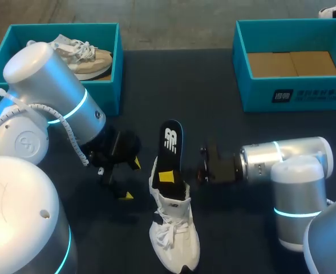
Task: Take the shoe out of the shoebox, open the shoe tongue, remove and reinsert the insole, then place the shoe into the shoebox
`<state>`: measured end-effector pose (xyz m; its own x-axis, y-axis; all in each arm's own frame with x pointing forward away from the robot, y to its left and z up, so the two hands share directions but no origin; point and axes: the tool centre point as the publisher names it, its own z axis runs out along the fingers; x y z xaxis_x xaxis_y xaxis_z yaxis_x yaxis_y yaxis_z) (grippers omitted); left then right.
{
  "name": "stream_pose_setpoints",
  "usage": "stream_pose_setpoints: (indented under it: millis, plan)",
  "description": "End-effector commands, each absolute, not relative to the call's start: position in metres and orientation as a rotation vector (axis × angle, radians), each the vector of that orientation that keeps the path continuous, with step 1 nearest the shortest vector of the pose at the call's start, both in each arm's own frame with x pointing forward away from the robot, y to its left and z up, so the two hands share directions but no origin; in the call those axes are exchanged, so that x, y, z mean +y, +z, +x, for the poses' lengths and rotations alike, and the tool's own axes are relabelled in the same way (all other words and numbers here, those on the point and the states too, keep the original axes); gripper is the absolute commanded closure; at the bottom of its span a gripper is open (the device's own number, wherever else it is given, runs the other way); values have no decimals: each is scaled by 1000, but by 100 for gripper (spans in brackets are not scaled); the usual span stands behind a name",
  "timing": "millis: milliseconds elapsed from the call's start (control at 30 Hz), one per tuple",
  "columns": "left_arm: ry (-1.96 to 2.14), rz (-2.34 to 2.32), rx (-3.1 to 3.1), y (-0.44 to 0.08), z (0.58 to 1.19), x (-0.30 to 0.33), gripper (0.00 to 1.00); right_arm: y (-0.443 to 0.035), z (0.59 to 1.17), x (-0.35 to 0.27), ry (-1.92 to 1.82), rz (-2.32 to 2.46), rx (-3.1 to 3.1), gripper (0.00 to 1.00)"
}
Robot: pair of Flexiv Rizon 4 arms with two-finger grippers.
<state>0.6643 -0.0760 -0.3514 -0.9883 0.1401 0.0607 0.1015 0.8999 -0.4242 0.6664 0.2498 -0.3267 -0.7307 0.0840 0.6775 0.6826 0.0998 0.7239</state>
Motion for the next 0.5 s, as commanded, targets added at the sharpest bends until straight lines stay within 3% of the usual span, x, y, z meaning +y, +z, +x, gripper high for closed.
stream_pose_setpoints:
  millis: [33, 233, 367, 500]
  plan:
    - [659, -189, -2977, -352, 663, -75, 0, -323, 673, 251, -1666, -744, -1921, 78]
    - [659, -189, -2977, -352, 663, -75, 0, -321, 681, 248, -1683, -745, -1919, 80]
    - [659, -189, -2977, -352, 663, -75, 0, -324, 685, 246, -1684, -782, -1898, 98]
    - [659, -189, -2977, -352, 663, -75, 0, -328, 687, 246, -1659, -814, -1880, 100]
